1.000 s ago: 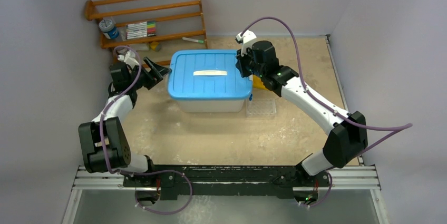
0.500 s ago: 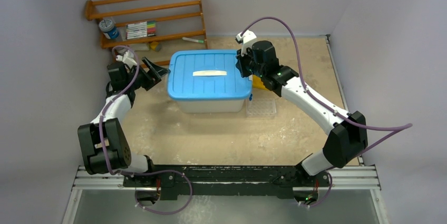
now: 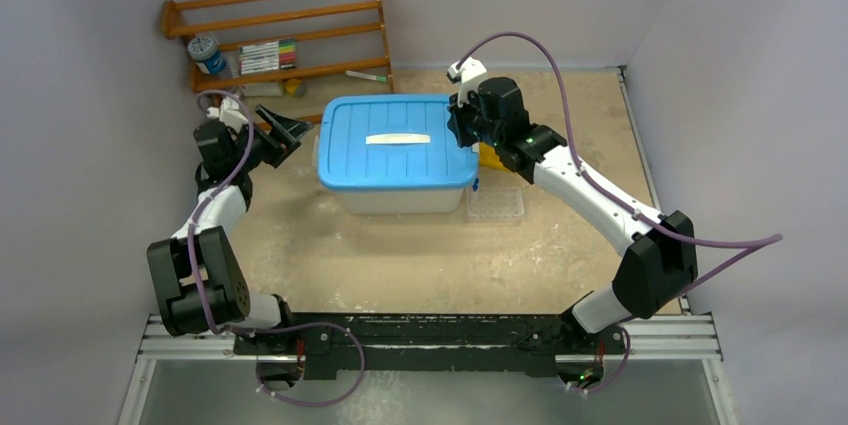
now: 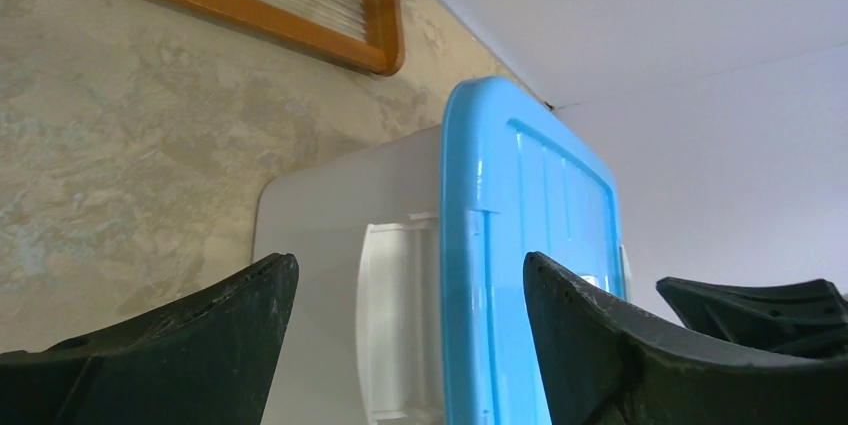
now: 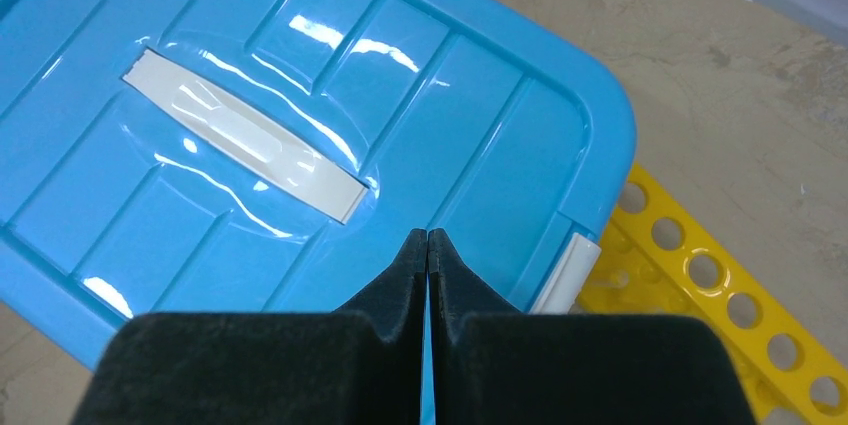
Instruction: Organize the chemistry lab equipment
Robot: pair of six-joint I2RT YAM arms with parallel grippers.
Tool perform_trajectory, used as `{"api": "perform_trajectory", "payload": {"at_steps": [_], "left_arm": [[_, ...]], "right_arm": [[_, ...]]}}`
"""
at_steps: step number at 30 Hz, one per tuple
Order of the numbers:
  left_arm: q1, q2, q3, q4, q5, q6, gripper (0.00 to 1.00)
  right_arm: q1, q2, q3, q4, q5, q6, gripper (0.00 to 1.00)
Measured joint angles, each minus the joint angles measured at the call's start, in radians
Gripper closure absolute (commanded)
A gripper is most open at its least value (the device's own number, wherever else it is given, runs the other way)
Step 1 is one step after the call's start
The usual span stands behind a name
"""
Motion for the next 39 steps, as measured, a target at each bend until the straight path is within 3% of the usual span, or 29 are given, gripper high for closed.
{"api": "perform_trajectory", "payload": {"at_steps": [5, 17, 22, 26, 30, 35, 39], "left_arm": [[-0.003, 0.008, -0.03, 0.089, 0.036, -0.051, 0.17], [-0.095, 0.086, -0.03, 0.087, 0.108, -0.037, 0.21], [-0.096, 0.097, -0.029, 0.054, 0.128, -0.018, 0.34], [-0.101, 0.096, -0.02, 0.053, 0.142, -0.02, 0.61], [-0.103, 0.062, -0.008, 0.025, 0.111, 0.01, 0.7], [-0.116, 0.014, 0.065, -0.141, 0.059, 0.177, 0.7], [-0.145, 0.0, 0.148, -0.33, 0.016, 0.285, 0.61]], "right_arm": [[0.0, 0.004, 0.0, -0.003, -0.011, 0.0, 0.97], [-0.006, 0.007, 0.0, -0.006, -0.034, 0.0, 0.97], [-0.006, 0.007, 0.0, -0.006, -0.034, 0.0, 0.97], [-0.006, 0.007, 0.0, -0.006, -0.035, 0.0, 0.97], [-0.006, 0.007, 0.0, -0.006, -0.037, 0.0, 0.97], [-0.006, 0.007, 0.0, -0.006, -0.042, 0.0, 0.97], [-0.006, 0.007, 0.0, -0.005, -0.06, 0.0, 0.97]]}}
